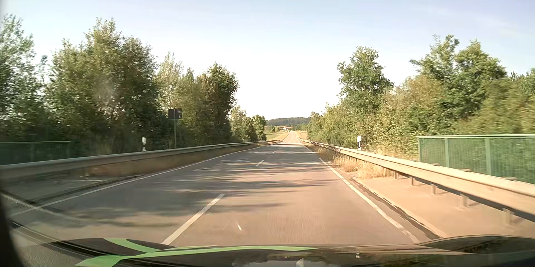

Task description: Follow the waypoints while adhering to traffic rules and regulations

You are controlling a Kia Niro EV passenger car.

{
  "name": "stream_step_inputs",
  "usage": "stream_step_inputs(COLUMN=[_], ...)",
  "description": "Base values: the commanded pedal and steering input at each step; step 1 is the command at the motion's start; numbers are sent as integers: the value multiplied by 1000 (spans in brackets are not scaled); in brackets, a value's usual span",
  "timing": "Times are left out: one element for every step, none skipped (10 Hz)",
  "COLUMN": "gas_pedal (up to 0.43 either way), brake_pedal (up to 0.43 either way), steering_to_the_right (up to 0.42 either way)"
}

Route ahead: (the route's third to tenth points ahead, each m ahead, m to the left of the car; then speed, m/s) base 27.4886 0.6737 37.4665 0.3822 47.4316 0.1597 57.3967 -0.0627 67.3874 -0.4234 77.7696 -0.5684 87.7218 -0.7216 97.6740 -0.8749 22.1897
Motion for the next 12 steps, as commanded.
stream_step_inputs(gas_pedal=[209, 220, 220, 220, 220, 228, 228, 228, 228, 228, 240, 240], brake_pedal=[0, 0, 0, 0, 0, 0, 0, 0, 0, 0, 0, 0], steering_to_the_right=[1, 1, 1, 1, 1, 2, 1, 1, 1, 1, 1, 1])
